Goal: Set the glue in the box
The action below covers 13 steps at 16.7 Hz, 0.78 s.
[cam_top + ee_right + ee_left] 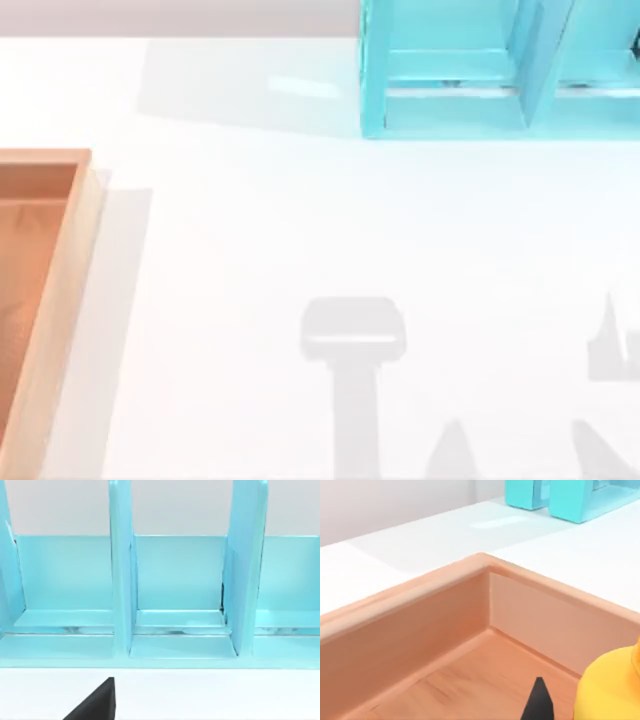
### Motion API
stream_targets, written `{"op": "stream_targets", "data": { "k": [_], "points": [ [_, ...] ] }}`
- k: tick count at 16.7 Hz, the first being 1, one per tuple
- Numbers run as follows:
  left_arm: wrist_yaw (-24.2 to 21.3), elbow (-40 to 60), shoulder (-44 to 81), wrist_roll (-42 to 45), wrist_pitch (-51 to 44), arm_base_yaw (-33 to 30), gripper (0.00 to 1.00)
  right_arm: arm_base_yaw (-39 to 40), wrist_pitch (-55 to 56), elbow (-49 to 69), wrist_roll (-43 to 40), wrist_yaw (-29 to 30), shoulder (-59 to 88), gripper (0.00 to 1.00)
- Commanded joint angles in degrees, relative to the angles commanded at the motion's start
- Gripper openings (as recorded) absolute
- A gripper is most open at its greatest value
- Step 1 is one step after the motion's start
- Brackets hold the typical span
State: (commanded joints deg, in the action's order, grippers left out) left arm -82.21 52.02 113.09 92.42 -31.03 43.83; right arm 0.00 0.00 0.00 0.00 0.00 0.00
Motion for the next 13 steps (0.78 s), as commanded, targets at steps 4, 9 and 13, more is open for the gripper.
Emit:
{"op": "stream_targets", "data": {
  "k": [4,9,13],
  "points": [
    [0.0,0.0,0.0,0.0,0.0,0.0,0.6,0.0,0.0,0.0,0.0,0.0,0.0,1.0],
    [0.0,0.0,0.0,0.0,0.0,0.0,0.98,0.0,0.0,0.0,0.0,0.0,0.0,1.0],
    [0.0,0.0,0.0,0.0,0.0,0.0,1.0,0.0,0.0,0.0,0.0,0.0,0.0,1.0]
  ]
}}
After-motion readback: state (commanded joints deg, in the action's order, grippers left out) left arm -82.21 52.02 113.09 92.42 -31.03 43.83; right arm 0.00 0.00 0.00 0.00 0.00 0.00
